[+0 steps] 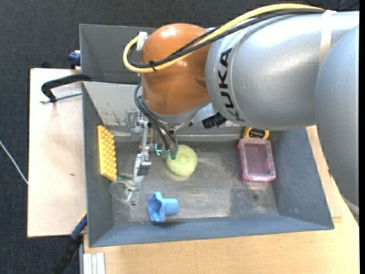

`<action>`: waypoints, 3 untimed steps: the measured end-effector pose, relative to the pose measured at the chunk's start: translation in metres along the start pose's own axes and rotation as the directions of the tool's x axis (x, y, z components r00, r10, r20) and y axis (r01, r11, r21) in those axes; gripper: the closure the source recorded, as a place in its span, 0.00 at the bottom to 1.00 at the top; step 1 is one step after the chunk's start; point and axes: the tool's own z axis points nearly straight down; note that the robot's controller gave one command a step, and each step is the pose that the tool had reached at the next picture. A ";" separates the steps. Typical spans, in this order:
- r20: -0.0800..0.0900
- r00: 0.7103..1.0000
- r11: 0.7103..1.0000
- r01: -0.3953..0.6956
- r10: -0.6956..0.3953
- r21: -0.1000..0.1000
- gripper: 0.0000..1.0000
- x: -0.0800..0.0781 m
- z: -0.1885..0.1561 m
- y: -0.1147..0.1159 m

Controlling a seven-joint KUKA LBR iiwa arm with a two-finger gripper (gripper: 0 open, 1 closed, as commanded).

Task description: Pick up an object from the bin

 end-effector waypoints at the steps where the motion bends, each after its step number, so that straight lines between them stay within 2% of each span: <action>1: 0.008 1.000 1.000 -0.003 0.003 -0.002 0.00 -0.002 -0.005 -0.001; 2: 0.012 0.999 0.999 0.045 -0.045 -0.003 0.00 0.006 0.027 -0.045; 3: 0.008 0.994 0.995 0.104 -0.104 0.003 0.00 0.006 0.060 -0.078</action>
Offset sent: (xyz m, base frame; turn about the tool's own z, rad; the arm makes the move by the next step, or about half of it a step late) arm -0.0121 -0.0821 -0.0512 -0.0649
